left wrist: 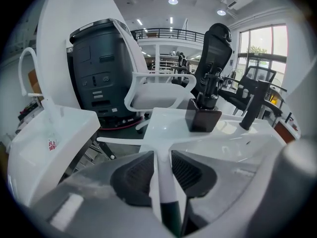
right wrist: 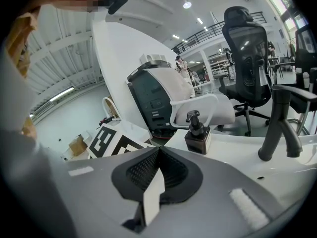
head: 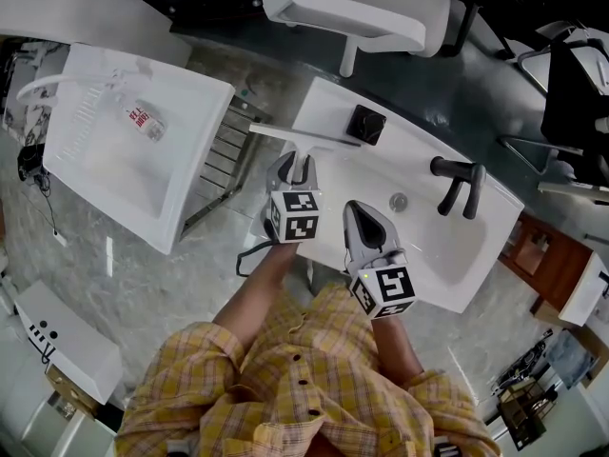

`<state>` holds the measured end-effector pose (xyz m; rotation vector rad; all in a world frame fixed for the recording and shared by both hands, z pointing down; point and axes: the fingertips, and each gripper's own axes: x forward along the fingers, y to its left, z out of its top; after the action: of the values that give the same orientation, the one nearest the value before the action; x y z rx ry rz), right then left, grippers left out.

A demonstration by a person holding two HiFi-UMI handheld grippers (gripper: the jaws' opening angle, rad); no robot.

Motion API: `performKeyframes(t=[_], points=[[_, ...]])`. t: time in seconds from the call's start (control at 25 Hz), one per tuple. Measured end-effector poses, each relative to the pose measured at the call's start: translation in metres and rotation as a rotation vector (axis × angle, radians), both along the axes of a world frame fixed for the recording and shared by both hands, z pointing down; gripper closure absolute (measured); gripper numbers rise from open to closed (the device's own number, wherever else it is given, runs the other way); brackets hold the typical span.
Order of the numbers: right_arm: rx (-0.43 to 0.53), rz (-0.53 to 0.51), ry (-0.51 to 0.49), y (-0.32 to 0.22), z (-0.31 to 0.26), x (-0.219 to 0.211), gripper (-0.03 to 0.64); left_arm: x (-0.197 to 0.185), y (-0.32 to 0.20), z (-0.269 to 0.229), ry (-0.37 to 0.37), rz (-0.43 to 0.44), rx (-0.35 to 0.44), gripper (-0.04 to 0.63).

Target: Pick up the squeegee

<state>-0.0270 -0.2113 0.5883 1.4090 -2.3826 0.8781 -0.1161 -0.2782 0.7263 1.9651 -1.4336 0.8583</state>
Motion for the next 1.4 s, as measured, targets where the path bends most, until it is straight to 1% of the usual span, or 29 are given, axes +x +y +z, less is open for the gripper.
performKeyframes(t=[0.32, 0.64, 1.12, 1.4], points=[[0.002, 0.012, 0.002, 0.001, -0.002, 0.005, 0.62, -0.001, 0.001, 0.005, -0.028, -0.011, -0.003, 0.505], [0.012, 0.022, 0.01, 0.006, -0.005, 0.008, 0.62, -0.004, 0.005, 0.002, -0.021, -0.02, -0.006, 0.506], [0.044, 0.031, 0.016, 0.016, -0.02, 0.009, 0.62, -0.006, 0.014, -0.031, 0.005, -0.021, 0.051, 0.508], [0.065, 0.034, 0.035, 0.026, -0.035, 0.012, 0.62, -0.009, 0.025, -0.06, 0.024, -0.024, 0.089, 0.508]])
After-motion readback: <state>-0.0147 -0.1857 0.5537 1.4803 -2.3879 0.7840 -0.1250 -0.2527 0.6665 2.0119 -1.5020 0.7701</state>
